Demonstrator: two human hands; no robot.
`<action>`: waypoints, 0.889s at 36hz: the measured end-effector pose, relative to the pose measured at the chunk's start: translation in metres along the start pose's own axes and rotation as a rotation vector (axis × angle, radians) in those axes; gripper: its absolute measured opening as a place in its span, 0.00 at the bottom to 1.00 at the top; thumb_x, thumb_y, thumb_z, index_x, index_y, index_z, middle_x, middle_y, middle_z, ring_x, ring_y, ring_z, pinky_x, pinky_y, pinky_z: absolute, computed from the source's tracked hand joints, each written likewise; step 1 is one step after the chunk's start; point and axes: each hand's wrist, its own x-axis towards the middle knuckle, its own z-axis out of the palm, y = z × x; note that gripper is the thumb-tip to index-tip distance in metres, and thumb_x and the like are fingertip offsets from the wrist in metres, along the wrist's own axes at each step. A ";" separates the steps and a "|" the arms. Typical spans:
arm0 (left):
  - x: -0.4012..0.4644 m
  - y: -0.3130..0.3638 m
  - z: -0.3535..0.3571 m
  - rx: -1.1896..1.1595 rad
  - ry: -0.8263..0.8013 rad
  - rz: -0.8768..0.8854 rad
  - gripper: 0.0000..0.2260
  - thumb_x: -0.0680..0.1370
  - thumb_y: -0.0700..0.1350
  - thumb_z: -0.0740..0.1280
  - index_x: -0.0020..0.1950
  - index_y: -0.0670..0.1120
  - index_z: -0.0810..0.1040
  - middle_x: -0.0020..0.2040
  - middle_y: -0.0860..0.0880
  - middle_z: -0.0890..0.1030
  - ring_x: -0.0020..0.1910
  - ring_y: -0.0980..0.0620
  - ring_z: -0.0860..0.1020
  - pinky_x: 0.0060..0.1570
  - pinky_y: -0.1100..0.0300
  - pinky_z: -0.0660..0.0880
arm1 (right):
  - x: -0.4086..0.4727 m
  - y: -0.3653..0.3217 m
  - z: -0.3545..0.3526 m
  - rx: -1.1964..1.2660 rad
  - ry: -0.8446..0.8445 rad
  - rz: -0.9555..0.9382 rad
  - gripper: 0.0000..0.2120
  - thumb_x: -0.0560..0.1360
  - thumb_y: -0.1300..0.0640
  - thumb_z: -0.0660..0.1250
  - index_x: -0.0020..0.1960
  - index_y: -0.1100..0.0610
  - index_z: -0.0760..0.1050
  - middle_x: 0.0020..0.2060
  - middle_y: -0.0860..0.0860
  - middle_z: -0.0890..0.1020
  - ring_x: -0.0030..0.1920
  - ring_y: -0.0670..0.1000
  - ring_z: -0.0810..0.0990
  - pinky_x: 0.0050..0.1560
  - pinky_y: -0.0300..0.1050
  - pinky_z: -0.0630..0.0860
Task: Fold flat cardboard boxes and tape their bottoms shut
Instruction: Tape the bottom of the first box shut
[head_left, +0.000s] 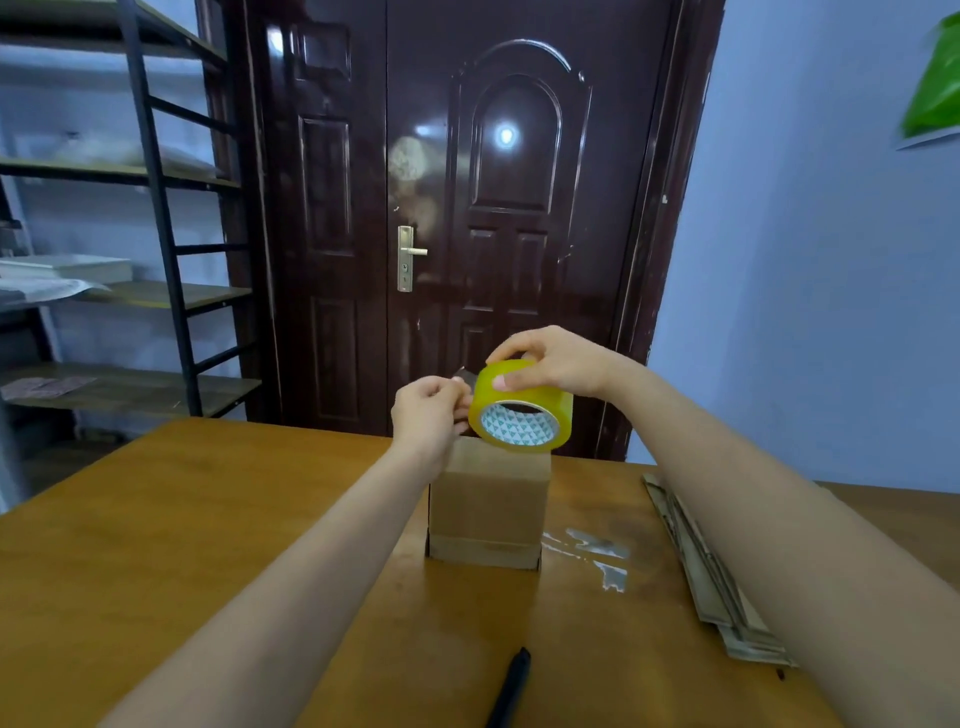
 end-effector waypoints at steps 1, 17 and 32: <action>0.000 0.005 0.001 -0.047 0.007 -0.016 0.12 0.80 0.42 0.62 0.38 0.41 0.77 0.36 0.45 0.80 0.37 0.50 0.80 0.41 0.56 0.81 | -0.003 0.003 0.000 0.067 0.048 -0.009 0.17 0.71 0.53 0.73 0.58 0.56 0.78 0.50 0.53 0.82 0.48 0.50 0.81 0.49 0.41 0.77; 0.013 0.035 0.019 -0.126 0.086 -0.110 0.12 0.81 0.40 0.59 0.37 0.41 0.72 0.35 0.41 0.79 0.31 0.46 0.81 0.33 0.52 0.81 | -0.029 0.024 0.008 0.665 0.355 -0.092 0.20 0.73 0.45 0.66 0.44 0.65 0.77 0.34 0.53 0.80 0.36 0.49 0.79 0.41 0.40 0.75; 0.034 0.061 -0.011 -0.168 0.077 -0.029 0.07 0.80 0.40 0.61 0.48 0.39 0.77 0.38 0.43 0.82 0.36 0.49 0.83 0.35 0.55 0.82 | -0.061 0.056 -0.053 0.451 0.066 0.155 0.18 0.70 0.43 0.66 0.31 0.56 0.79 0.27 0.50 0.77 0.31 0.48 0.77 0.46 0.46 0.77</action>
